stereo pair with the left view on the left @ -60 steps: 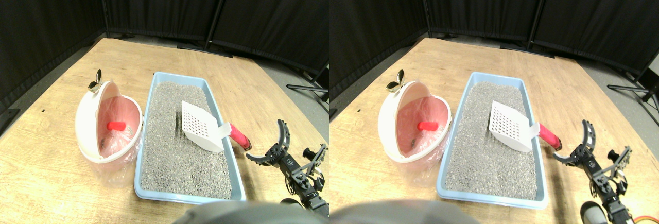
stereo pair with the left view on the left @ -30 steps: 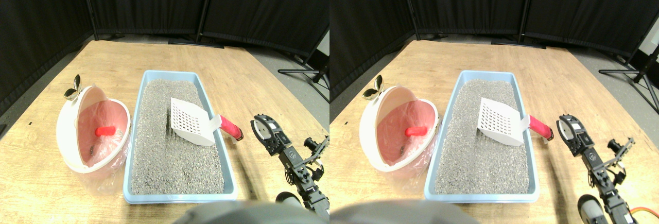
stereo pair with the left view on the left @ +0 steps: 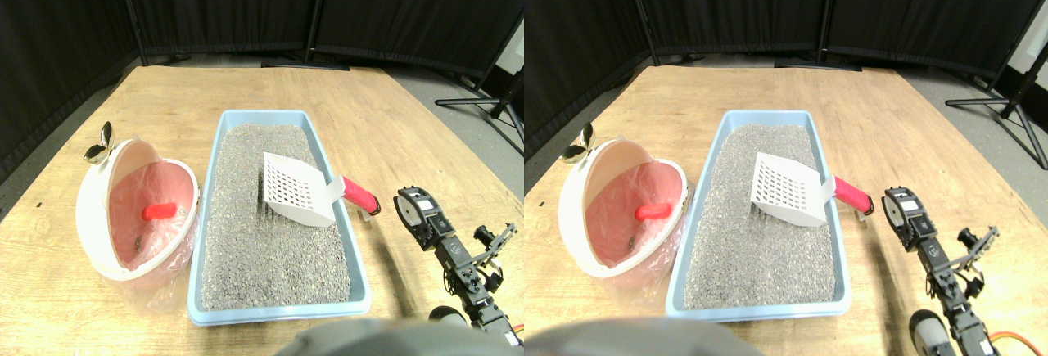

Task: Scoop (unimanual)

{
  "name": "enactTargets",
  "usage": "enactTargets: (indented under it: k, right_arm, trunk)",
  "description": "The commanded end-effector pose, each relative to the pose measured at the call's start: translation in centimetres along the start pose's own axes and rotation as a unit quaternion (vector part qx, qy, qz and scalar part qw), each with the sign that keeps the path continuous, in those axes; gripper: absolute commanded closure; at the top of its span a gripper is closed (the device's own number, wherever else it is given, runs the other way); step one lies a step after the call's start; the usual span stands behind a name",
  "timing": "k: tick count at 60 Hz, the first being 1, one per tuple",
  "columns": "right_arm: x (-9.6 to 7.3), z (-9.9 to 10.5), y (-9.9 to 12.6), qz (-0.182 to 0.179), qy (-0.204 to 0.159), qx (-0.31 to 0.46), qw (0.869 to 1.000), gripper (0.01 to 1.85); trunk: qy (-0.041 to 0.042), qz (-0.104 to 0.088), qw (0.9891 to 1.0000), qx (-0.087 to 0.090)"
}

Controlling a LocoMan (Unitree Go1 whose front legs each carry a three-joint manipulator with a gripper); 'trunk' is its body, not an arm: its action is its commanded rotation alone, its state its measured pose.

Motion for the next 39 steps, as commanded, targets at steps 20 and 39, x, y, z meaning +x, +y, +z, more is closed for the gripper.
enactTargets:
  k: [20, 39]
  right_arm:
    - [-0.3, -0.1, 1.5, -0.022, 0.018, 0.004, 1.000, 1.81]
    - [-0.2, 0.0, 2.0, -0.004, 0.004, -0.005, 1.000, 1.81]
  trunk:
    - [-0.0118, -0.008, 0.9998, -0.017]
    - [-0.0114, -0.007, 0.9997, -0.019]
